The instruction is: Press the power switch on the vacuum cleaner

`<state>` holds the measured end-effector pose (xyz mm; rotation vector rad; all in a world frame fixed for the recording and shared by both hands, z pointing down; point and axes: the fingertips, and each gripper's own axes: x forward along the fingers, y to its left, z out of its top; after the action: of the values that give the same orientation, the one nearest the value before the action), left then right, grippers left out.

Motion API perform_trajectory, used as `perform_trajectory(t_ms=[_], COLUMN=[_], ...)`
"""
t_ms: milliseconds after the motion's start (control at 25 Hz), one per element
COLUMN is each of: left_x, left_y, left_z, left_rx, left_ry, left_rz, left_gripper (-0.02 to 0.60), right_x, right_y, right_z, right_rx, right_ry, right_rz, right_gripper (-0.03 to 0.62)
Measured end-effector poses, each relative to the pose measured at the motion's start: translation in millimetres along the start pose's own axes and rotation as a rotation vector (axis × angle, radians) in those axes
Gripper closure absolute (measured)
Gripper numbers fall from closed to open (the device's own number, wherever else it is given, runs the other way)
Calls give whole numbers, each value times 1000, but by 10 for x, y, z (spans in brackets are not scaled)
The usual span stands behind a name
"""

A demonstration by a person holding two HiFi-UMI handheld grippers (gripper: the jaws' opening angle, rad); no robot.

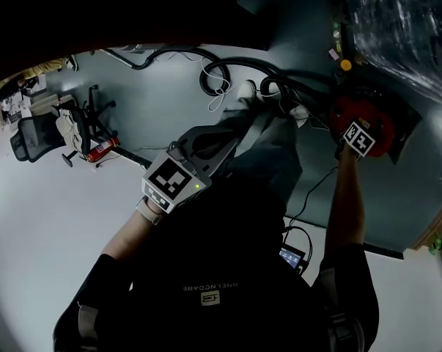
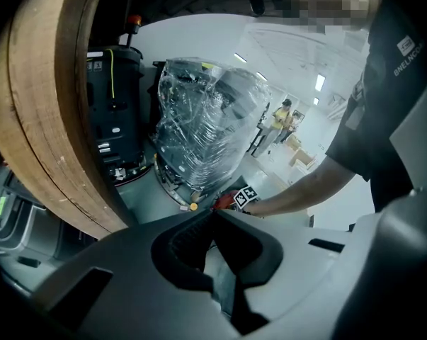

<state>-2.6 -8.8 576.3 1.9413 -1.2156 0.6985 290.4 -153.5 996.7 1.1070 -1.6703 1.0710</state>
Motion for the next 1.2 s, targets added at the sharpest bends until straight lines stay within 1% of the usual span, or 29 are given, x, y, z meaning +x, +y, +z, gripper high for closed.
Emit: perform_trajectory(t_ms=[280, 520, 640, 720, 840, 1040, 1200], left_x=[24, 15, -27, -64, -136, -306, -504], left_y=[62, 74, 61, 58, 62, 88, 67], left_z=[-64, -115, -110, -86, -54, 60, 138], left_rx=[-21, -34, -35, -34, -36, -38, -40], left_ry=[15, 18, 10, -3, -17, -60, -72], left_rz=[4, 7, 3, 3, 6, 14, 0], left_gripper=[566, 566, 566, 566, 566, 566, 566], right_x=[40, 96, 55, 31, -74, -370, -744], right_y=[5, 6, 11, 55, 195, 537, 919], right_z=[28, 46, 30, 32, 56, 105, 232], right_rx=[-37, -66, -54, -32, -34, -89, -156], right_ry=[-7, 22, 21, 18, -6, -31, -79], right_rz=[-26, -39, -44, -30, -2, 44, 92], right_gripper=[560, 560, 560, 560, 560, 560, 560])
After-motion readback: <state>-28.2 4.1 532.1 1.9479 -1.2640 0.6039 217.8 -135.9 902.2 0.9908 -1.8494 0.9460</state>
